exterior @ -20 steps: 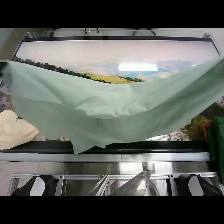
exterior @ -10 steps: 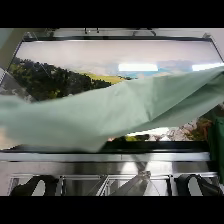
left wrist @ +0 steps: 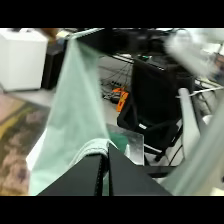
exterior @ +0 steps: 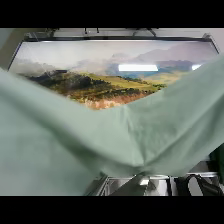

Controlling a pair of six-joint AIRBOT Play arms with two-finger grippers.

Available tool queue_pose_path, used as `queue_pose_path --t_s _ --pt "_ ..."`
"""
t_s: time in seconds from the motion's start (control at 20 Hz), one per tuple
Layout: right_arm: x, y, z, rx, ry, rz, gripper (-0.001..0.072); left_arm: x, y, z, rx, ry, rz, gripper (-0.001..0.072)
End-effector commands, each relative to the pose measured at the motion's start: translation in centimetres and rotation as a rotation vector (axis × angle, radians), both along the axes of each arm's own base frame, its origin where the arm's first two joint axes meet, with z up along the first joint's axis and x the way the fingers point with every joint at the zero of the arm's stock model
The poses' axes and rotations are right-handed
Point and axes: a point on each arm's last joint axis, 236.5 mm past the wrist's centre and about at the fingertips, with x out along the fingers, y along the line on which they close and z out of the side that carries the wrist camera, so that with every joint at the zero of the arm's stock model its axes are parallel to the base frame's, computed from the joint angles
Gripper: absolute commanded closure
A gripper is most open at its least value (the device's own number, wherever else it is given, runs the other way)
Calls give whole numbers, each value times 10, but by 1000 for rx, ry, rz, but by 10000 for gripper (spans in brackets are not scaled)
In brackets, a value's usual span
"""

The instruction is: Fold the shirts.

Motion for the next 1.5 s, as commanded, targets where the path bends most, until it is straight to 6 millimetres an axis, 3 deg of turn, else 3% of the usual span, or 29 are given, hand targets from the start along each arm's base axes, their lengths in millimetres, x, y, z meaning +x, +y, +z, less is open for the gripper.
queue_pose_path --t_s 0.0,0.15,0.25,0.4,0.5,0.6,0.75,0.95,1.15,1.3,1.45 --pt "67 -16 -68 68 176 57 698 107 23 -103 135 334 26 680" --pt "141 -37 -189 103 432 1 698 196 31 -232 227 672 10 680" --pt "180 -55 -270 141 607 -35 698 247 48 -302 201 836 23 681" --pt "224 -80 -369 249 768 -68 698 309 97 -390 112 1073 124 682" --pt "246 -90 -410 369 800 -58 698 333 123 -430 65 1166 187 682" --pt "264 -94 -426 487 763 -21 698 353 134 -449 48 1152 241 682" --pt "282 -96 -441 543 711 -2 698 374 132 -461 42 1123 297 681" --pt "295 -102 -455 519 696 5 698 391 130 -452 -68 1070 319 681" --pt "291 -99 -458 475 700 43 698 361 114 -465 -6 1139 210 681" --pt "275 -94 -472 426 775 75 697 345 108 -485 92 1216 197 681" --pt "255 -82 -471 412 817 166 697 328 105 -482 123 1252 130 681"
